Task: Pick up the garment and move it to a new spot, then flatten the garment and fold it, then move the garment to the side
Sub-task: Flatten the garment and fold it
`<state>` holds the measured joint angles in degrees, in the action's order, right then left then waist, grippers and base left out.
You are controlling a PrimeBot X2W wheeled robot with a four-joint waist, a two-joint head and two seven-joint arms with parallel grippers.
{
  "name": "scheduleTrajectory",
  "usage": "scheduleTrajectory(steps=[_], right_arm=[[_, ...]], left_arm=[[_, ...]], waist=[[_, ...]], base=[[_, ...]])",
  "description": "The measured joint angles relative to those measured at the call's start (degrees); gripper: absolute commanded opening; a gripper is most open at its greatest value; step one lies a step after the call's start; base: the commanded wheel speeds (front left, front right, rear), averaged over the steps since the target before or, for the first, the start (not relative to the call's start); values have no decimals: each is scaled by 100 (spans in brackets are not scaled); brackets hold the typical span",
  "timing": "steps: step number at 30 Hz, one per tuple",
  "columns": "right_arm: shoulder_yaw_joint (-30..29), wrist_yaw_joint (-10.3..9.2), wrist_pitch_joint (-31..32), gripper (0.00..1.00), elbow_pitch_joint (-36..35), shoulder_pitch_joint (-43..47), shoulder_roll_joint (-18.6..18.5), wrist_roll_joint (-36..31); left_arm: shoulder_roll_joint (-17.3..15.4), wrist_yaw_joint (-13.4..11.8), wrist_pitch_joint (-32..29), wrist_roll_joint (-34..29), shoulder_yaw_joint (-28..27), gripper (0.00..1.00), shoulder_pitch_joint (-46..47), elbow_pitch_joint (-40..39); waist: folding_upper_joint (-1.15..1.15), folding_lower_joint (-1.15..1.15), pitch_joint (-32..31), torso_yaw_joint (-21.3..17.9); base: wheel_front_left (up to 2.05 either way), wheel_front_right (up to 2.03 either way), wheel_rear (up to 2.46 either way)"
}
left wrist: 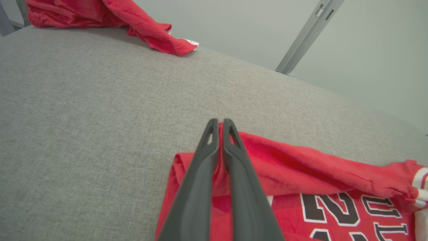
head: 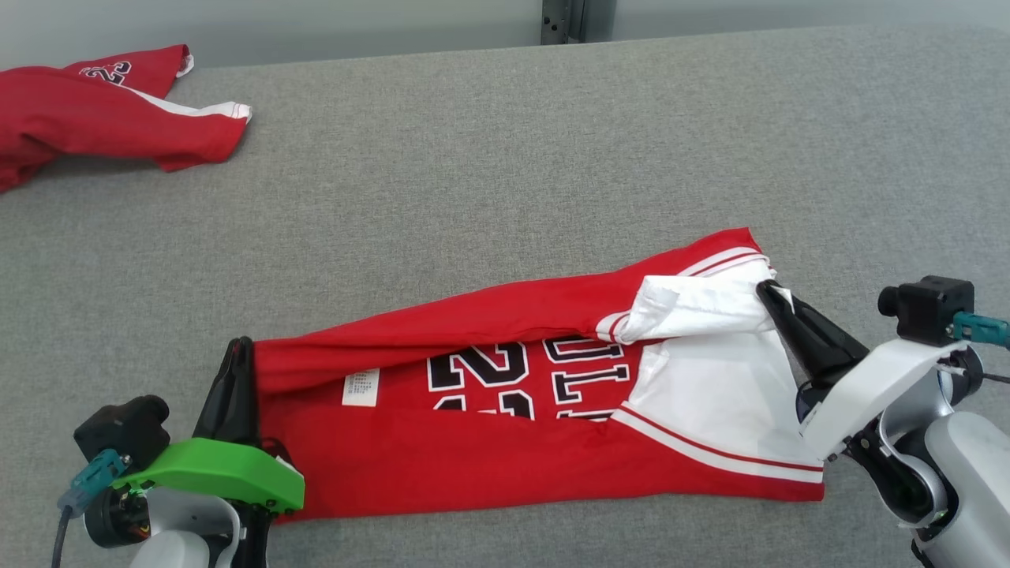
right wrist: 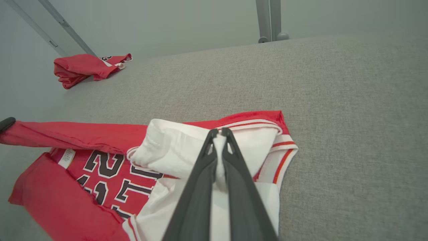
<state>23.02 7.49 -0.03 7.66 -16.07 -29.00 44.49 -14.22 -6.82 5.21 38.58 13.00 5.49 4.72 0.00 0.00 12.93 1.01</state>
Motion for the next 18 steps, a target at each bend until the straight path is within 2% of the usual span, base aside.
scheduleTrajectory(steps=[7,14,15,16,17,18], right_arm=[[-481,0,193,0,-458,734,314,-379],[-684,0,119,0,-533,1200,624,-902],[-701,0,64,0,-536,1269,653,-993],[-703,0,18,26,-548,1329,661,-1078],[-711,1,-12,40,-548,1387,676,-1132],[-750,0,-74,90,-545,1464,708,-1196]], left_arm=[[52,57,93,111,-20,0,-143,335],[136,178,249,172,11,0,-144,817],[152,186,285,182,7,19,-152,870],[165,187,328,199,-5,85,-168,899],[177,204,375,222,-33,100,-201,927],[191,210,430,250,-65,100,-259,938]], waist=[[0,0,-78,-37],[0,0,-156,-57],[0,0,-169,-58],[0,0,-179,-60],[0,0,-188,-65],[0,0,-198,-73]], base=[[0,0,0],[0,0,0],[0,0,0],[0,0,0],[0,0,0],[0,0,0]])
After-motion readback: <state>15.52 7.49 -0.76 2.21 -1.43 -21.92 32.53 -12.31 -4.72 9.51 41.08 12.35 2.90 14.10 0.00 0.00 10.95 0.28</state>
